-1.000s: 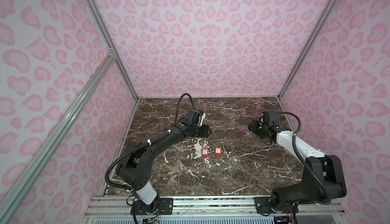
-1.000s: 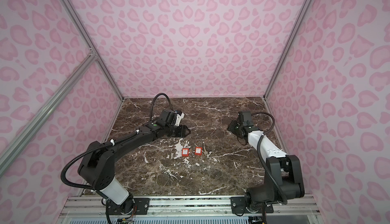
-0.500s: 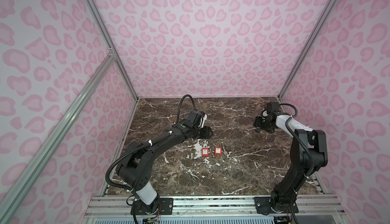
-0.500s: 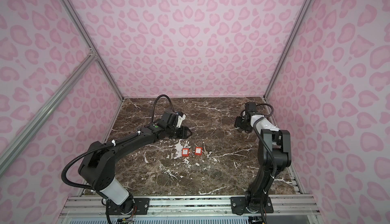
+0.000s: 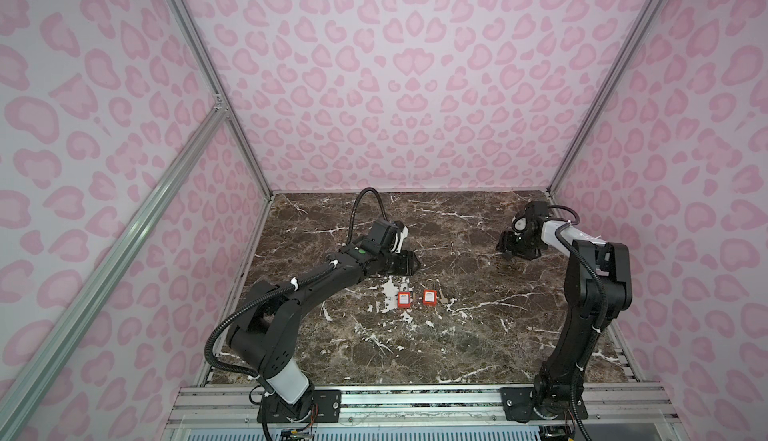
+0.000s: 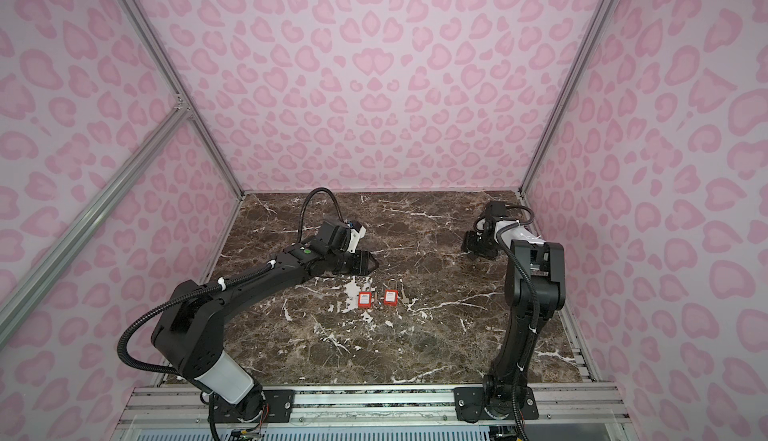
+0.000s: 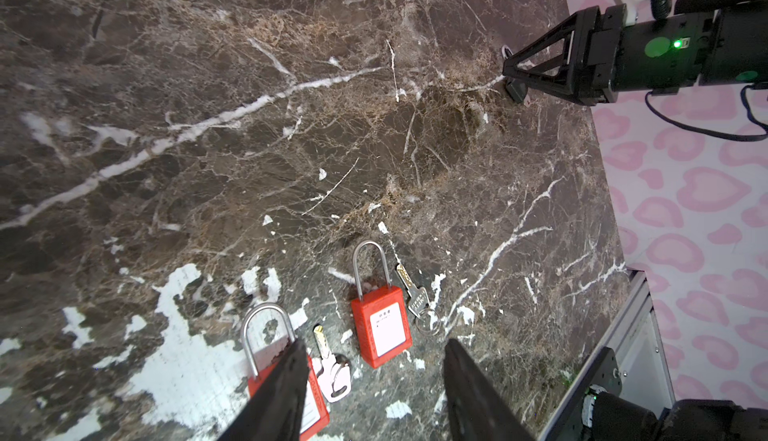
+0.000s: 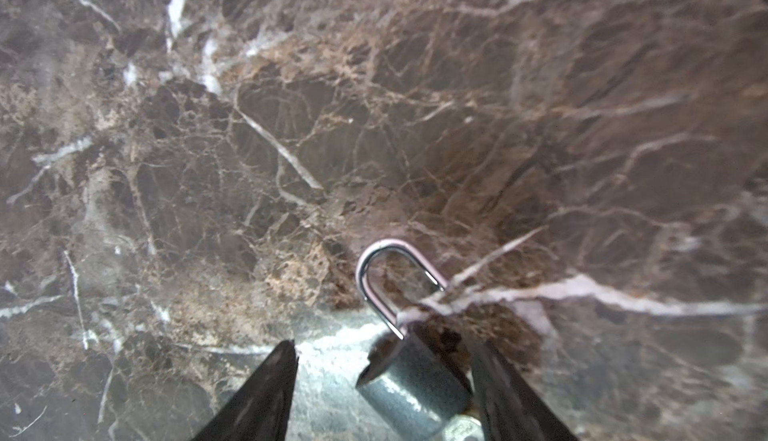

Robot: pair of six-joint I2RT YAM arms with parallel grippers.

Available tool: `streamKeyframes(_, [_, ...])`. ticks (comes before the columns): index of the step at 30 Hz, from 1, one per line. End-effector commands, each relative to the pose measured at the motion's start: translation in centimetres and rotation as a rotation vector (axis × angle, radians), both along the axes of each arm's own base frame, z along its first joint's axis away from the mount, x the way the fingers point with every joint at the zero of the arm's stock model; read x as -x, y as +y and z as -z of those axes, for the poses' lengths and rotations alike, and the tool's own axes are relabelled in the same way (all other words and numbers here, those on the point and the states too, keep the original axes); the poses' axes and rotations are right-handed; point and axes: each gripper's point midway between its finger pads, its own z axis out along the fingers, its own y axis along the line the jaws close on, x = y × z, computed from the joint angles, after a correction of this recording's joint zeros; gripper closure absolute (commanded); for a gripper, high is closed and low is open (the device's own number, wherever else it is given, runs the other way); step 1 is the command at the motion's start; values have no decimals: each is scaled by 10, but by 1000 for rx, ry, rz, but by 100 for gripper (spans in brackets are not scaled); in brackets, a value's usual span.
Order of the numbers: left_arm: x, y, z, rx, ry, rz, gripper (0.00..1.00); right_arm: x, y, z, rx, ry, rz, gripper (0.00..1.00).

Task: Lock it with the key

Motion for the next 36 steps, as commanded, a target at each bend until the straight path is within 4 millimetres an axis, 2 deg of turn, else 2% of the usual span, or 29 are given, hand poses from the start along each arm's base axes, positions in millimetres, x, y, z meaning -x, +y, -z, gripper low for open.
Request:
streamKeyframes(1, [-5, -4, -8, 25, -30, -5, 45, 14, 15, 7, -31, 52, -51, 32])
streamKeyframes(4, [-3, -4, -6, 19, -28, -4, 45, 20, 20, 11, 8, 78, -85, 33])
streamKeyframes(11, [1, 0, -2, 13, -24, -10, 45, 30, 3, 24, 224, 149, -128, 39])
streamKeyframes(15, [3, 0, 0, 12, -18, -10, 45, 32, 4, 28, 282, 167, -166, 46])
streamKeyframes(24, [8, 0, -2, 28, -8, -27, 46, 38, 5, 35, 361, 197, -222, 69])
streamKeyframes(28, [9, -5, -8, 79, 13, -38, 46, 36, 11, 25, 348, 160, -235, 71])
streamKeyframes(31, [9, -12, -17, 142, 29, -49, 46, 35, 23, 10, 331, 117, -258, 72])
streamKeyframes(36, [4, -20, -31, 265, 54, -76, 46, 40, 72, -29, 258, -17, -349, 74])
